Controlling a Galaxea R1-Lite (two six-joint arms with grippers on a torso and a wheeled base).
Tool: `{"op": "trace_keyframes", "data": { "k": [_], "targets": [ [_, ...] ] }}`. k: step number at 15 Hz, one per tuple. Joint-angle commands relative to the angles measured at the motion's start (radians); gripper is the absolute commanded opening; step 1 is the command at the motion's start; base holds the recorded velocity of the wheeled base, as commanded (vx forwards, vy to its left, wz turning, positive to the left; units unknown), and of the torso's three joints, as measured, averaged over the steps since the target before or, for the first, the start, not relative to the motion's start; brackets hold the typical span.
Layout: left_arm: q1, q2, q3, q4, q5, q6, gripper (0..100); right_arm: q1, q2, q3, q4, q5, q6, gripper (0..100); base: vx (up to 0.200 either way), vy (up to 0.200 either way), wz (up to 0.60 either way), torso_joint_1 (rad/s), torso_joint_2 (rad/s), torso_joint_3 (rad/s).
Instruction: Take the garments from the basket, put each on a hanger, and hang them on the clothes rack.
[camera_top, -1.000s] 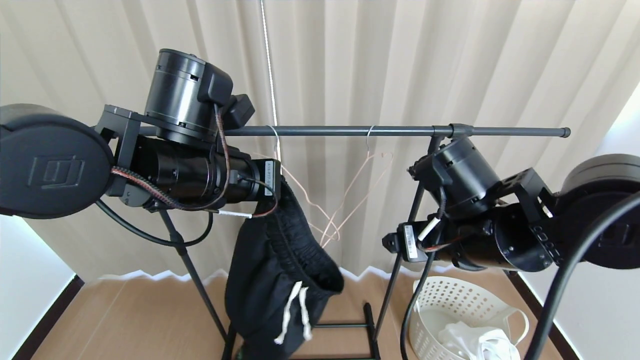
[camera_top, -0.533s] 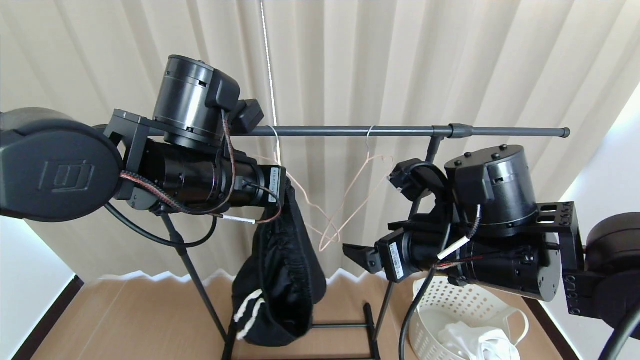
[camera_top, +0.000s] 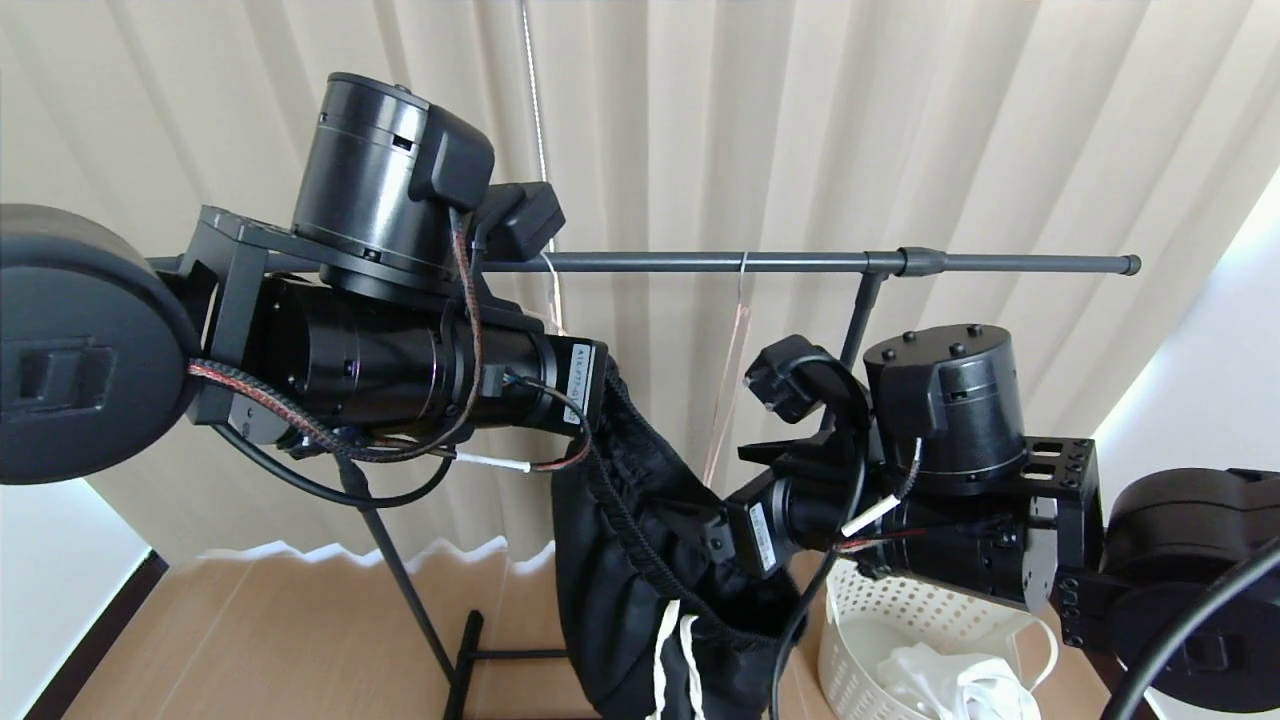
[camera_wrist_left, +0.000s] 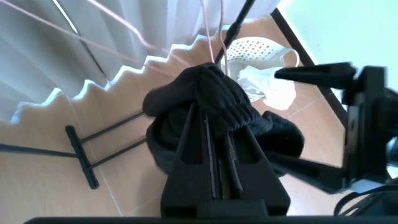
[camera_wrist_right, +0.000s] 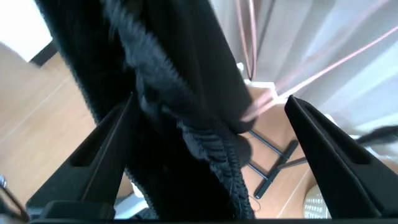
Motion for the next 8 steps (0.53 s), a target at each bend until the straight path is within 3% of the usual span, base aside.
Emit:
{"op": "trace_keyframes", "data": {
  "k": [1,5,8],
  "targets": [
    [-0.013,-0.008,-0.004,0.001,0.001,0.004,0,-0.018,0.054,0.015,-0.018,0.015,-0.010,100,0.000,0.000,0.00,0.000,0.00,0.000],
    [-0.015,-0.053,0.016,0.004,-0.001,0.004,0,-0.021,0.191,0.032,-0.113,0.013,-0.013,100,0.000,0.000,0.00,0.000,0.00,0.000],
    [-0.013,-0.085,0.042,0.007,-0.002,0.007,0,-0.020,0.201,0.038,-0.135,0.013,-0.019,100,0.000,0.000,0.00,0.000,0.00,0.000]
  ]
}}
